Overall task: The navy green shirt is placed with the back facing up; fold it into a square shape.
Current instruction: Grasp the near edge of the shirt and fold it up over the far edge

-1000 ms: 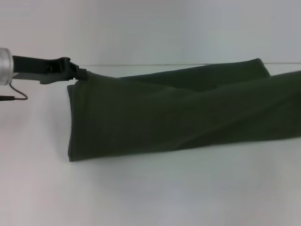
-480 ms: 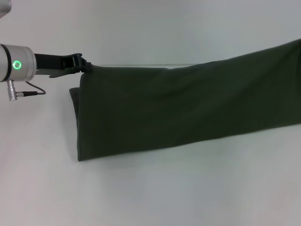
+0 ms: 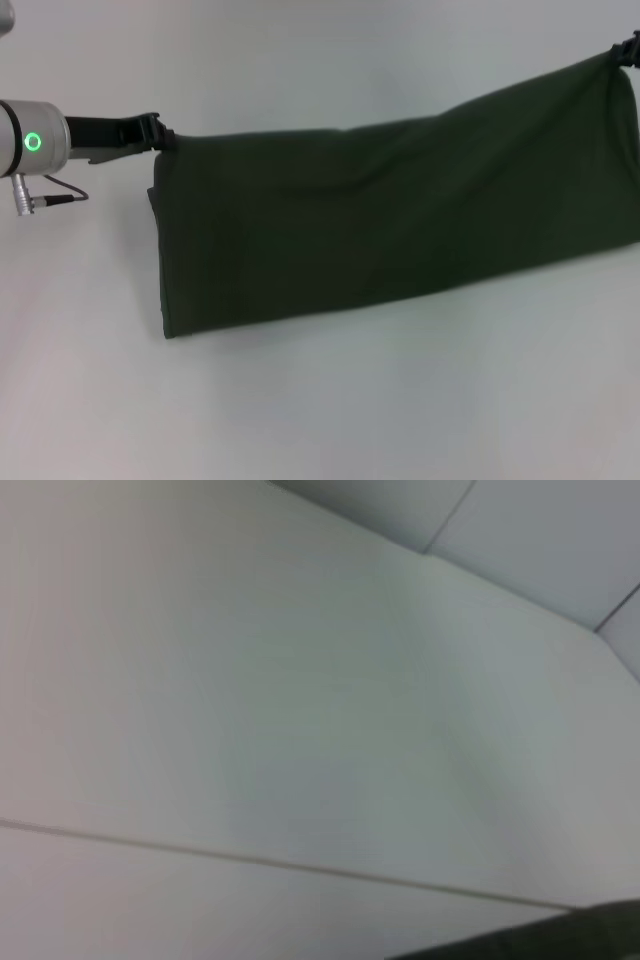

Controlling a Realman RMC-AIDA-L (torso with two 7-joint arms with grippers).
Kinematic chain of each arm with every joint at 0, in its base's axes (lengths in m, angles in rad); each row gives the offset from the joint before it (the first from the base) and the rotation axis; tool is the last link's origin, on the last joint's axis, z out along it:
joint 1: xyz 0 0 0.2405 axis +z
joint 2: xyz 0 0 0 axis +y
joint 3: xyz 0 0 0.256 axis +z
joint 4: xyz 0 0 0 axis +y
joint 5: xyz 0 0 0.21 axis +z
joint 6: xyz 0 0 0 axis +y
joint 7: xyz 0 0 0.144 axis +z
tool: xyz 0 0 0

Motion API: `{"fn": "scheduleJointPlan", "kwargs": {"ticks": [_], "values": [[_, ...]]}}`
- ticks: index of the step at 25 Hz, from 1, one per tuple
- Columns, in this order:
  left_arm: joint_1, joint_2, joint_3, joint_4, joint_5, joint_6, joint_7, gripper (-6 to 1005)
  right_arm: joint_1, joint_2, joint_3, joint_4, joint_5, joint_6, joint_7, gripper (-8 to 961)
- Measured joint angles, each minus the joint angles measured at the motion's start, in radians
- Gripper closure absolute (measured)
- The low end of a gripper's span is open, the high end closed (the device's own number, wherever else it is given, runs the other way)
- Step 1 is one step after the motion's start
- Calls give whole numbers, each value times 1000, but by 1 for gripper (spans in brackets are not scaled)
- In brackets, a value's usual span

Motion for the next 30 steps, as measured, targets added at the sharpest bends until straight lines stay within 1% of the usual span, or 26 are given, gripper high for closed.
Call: {"fn": "scheduleJointPlan", "kwargs": {"ticks": [2,6,10,14,19,25,30], "values": [[-1,-2,0,6,-1,-16,0,1001,5,0,-1,8,0,36,4,873],[-10,-16,4,6,9,-69,2,1001,23,3,-25,61,-4,135,-2,865],[-19,-27,6,-1,27,-100,2,1001,45,4,-88,123,-5,245,-3,858],[-22,-29,11,-2,37,-109,-2,1001,61,6,-150,160,-5,317,-3,850],[-17,-36,11,-2,39,-123,-4,1000,66,6,-157,169,-6,340,-2,841],[-13,-41,8,3,39,-137,-13,997,83,7,-158,147,-5,325,1,830],[-12,-44,17,4,44,-145,-26,994,102,-2,-161,185,-10,335,-5,820]]}}
